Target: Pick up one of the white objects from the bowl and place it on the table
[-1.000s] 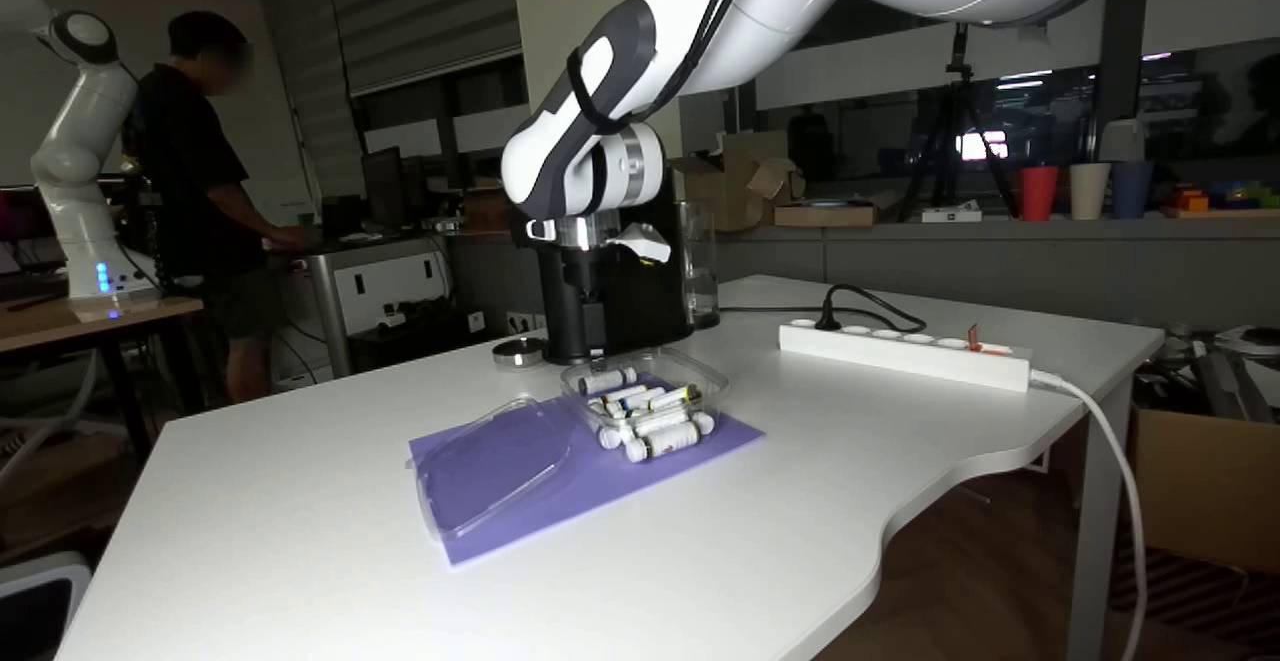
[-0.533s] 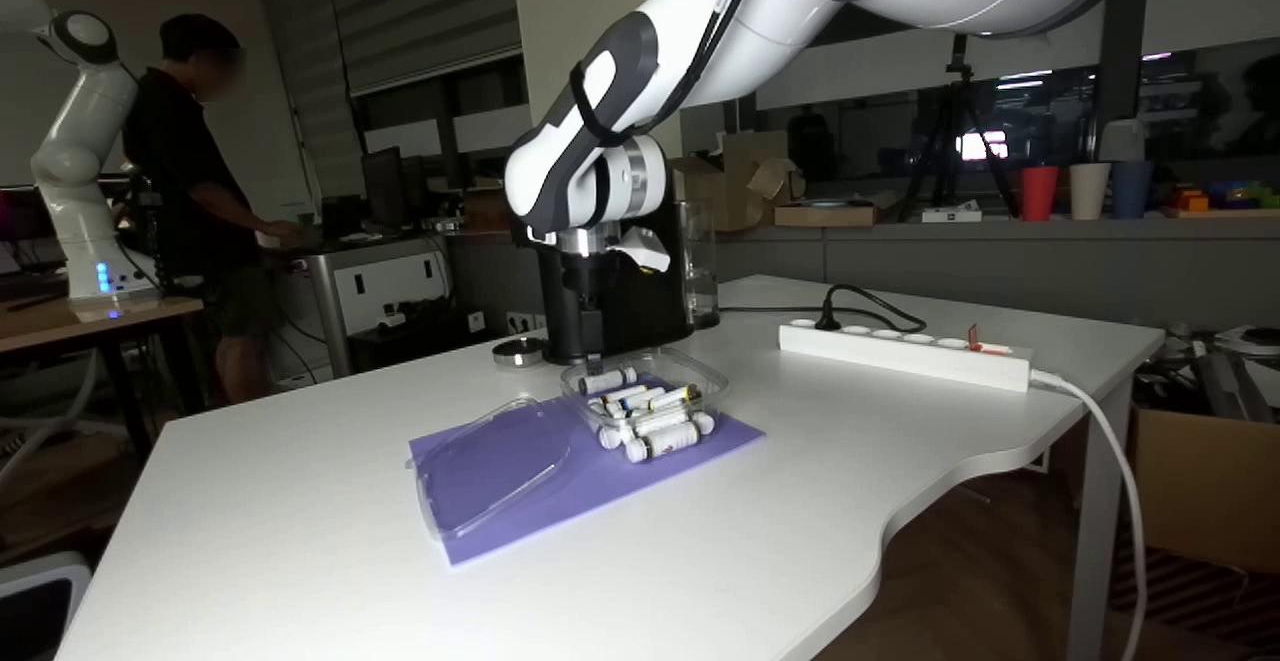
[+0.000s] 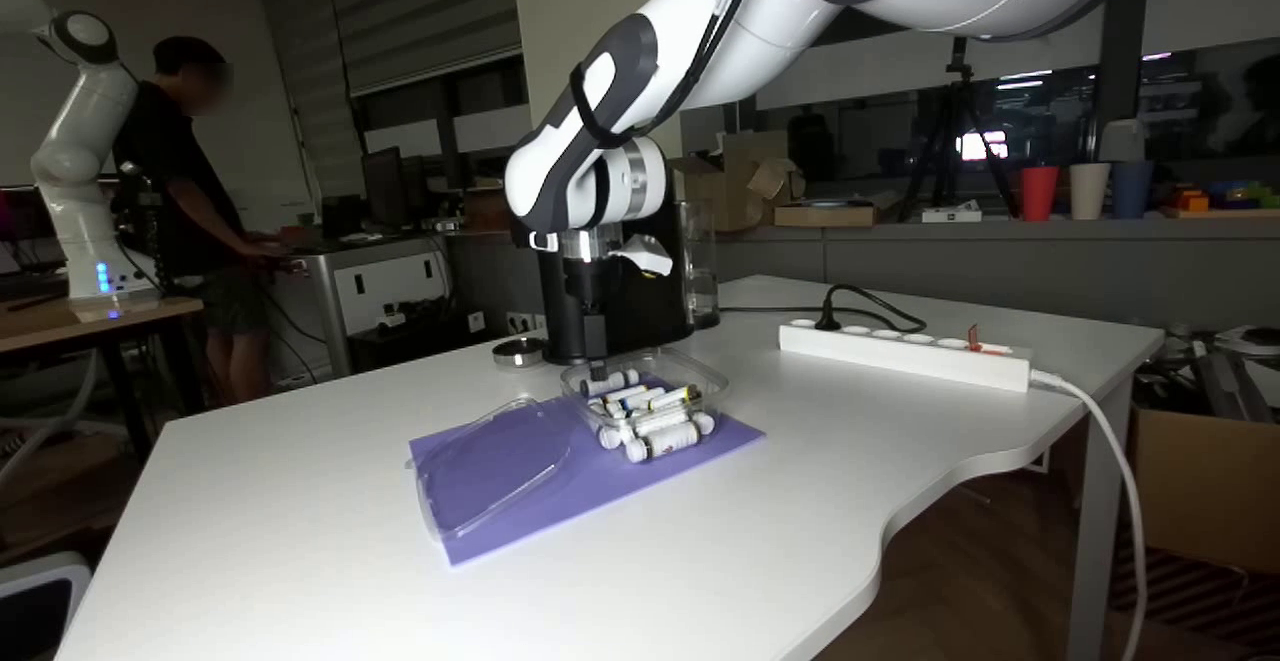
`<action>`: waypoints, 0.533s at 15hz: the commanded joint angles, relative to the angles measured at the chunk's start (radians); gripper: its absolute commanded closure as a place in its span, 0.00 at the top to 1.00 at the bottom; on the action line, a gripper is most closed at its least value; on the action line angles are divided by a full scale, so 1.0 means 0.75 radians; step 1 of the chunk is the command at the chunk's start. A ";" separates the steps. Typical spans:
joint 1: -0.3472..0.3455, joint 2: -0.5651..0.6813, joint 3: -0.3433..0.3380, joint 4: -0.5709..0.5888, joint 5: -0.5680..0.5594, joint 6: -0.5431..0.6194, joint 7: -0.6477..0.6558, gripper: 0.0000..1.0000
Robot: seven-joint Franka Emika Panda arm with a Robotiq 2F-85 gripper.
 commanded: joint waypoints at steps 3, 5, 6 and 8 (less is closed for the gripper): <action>0.002 0.045 -0.012 0.106 0.041 -0.217 0.048 1.00; -0.007 0.042 -0.001 0.092 0.039 -0.205 0.034 1.00; -0.008 0.043 0.000 0.088 0.038 -0.189 0.030 1.00; -0.010 0.048 0.001 0.079 0.033 -0.139 0.017 1.00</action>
